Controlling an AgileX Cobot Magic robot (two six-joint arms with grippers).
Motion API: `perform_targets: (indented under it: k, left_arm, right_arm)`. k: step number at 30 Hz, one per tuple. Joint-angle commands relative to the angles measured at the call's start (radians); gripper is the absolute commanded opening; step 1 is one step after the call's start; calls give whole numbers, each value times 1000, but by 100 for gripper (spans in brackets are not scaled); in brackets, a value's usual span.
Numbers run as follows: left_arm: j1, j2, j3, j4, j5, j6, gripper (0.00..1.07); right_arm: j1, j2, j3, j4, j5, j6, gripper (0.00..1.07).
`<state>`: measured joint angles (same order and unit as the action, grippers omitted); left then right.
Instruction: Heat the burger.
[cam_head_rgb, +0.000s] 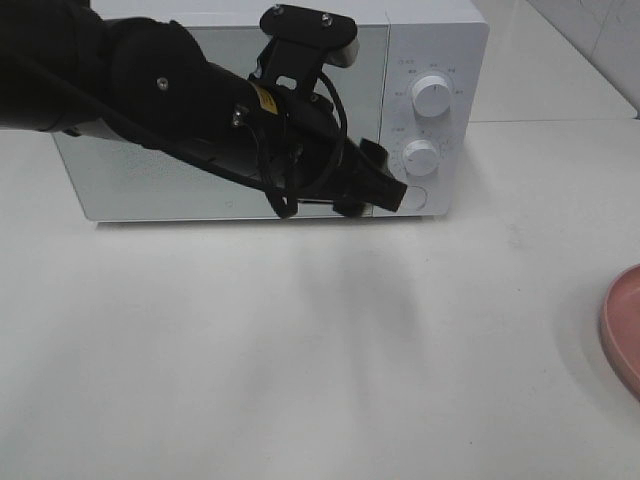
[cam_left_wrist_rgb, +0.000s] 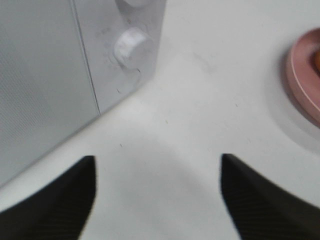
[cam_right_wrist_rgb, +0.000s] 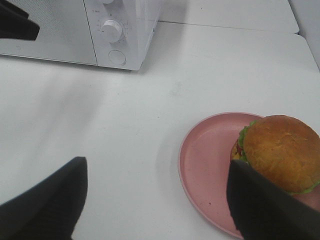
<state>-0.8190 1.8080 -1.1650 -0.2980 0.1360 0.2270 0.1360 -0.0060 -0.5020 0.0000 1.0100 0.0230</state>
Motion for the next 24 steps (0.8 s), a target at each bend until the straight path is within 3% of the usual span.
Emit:
perform_targets:
  k: [1, 3, 9, 17, 19, 24]
  left_arm:
    - [-8, -28, 2, -14, 122, -8, 97]
    - [-8, -40, 2, -17, 245, -34, 100]
    - [-7, -50, 2, -16, 399, -36, 100]
    - [-6, -65, 1, 21, 735, -55, 100]
    - [20, -65, 1, 80, 829, -145, 100]
    - [84, -85, 1, 103, 895, -192, 100]
  right_arm:
    - [-8, -25, 3, -6, -17, -7, 76]
    - [-8, -25, 3, -6, -17, -7, 76]
    - [-8, -25, 3, -6, -17, -7, 76]
    - [-8, -25, 3, -6, -17, -7, 76]
    - [-8, -25, 3, -6, -17, -7, 76]
    - [-8, -25, 3, -6, -17, -7, 76]
